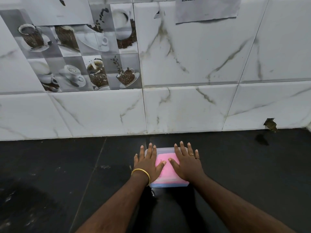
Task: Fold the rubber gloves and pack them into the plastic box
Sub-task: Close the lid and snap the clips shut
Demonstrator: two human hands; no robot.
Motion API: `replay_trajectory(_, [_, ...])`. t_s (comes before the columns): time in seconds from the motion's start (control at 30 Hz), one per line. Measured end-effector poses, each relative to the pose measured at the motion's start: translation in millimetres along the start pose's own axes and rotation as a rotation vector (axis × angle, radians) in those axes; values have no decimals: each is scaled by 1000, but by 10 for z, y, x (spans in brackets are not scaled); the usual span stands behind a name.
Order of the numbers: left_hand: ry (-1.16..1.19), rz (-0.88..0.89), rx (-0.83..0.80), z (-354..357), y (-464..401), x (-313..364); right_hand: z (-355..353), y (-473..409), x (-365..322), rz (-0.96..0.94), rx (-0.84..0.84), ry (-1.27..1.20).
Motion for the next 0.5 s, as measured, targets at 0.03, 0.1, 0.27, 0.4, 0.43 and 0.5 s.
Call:
replay_trajectory(0.03, [2, -1, -4, 3, -2, 0, 11, -2, 4, 2, -4, 0])
replay_trajectory(0.1, [8, -2, -11, 7, -6, 2, 28, -6, 12, 7, -8, 2])
replay_trajectory(0.27, [13, -11, -23, 19, -13, 4, 48, -13, 26, 13, -12, 2])
replay_trajectory(0.4, [10, -15, -39, 37, -13, -5, 69, -9, 26, 13, -15, 2])
replay_trajectory(0.43, [6, -15, -43, 40, -15, -3, 70, -9, 29, 13, -17, 2])
replay_trajectory(0.5, [-7, -17, -54, 47, -14, -1, 70, -11, 29, 11, -24, 5])
Point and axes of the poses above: each hand's wrist, its own y-axis away from the middle knuckle, its own z-axis out of the palm, x = y × z, the point moved 8 cm from there along -y, towards the middle knuckle, and after that the axes turned 15 degrees about -z, right-handed, at the moved point
